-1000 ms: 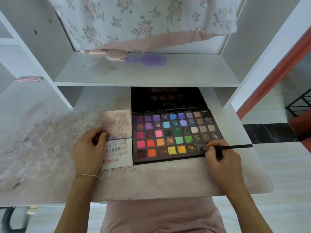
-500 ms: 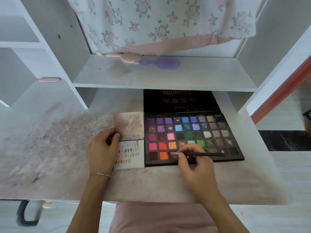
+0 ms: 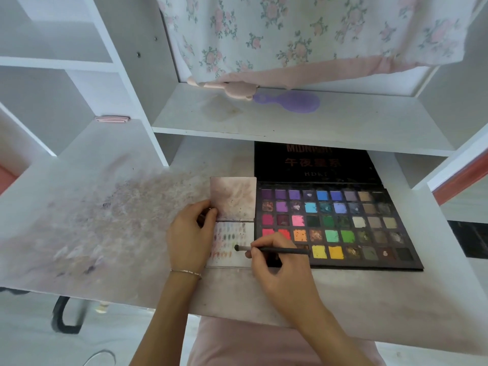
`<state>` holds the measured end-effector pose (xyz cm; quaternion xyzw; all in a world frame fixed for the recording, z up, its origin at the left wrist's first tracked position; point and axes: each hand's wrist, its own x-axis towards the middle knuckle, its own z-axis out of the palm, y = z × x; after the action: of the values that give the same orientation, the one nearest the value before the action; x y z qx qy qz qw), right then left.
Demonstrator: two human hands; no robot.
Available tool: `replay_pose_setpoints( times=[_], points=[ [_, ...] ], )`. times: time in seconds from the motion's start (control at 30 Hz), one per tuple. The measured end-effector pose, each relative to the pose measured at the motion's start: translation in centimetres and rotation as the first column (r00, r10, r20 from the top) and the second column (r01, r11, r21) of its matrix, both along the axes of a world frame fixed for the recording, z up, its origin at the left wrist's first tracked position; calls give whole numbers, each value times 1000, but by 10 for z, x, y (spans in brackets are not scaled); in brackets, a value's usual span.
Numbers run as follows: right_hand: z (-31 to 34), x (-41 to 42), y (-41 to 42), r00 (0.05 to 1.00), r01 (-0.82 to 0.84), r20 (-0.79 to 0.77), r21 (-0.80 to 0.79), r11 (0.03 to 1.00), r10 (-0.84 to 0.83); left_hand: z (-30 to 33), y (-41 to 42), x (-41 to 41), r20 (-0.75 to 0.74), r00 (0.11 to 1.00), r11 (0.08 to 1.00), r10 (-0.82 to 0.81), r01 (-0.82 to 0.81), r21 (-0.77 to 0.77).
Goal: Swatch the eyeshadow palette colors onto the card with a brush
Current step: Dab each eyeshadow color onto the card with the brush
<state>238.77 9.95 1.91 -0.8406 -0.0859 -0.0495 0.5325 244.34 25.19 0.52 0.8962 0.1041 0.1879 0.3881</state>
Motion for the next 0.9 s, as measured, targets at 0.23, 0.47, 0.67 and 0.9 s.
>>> replay_pose_setpoints(
  times=[0.23,0.47,0.67,0.9],
  points=[
    [0,0,2,1000,11,9,-53,999,-11,-2,1,0,3,1000,1000,9,-9,-2],
    [0,0,2,999,22,40,-107,994,-18,-2,0,0,3,1000,1000,14,-14,-1],
    [1,0,1,999,23,43,-116,993,-18,-1,0,0,0,1000,1000,13,-13,-2],
    [2,-2,1,999,5,41,-134,991,0,-1,0,-1,-7,1000,1000,7,-7,1]
  ],
)
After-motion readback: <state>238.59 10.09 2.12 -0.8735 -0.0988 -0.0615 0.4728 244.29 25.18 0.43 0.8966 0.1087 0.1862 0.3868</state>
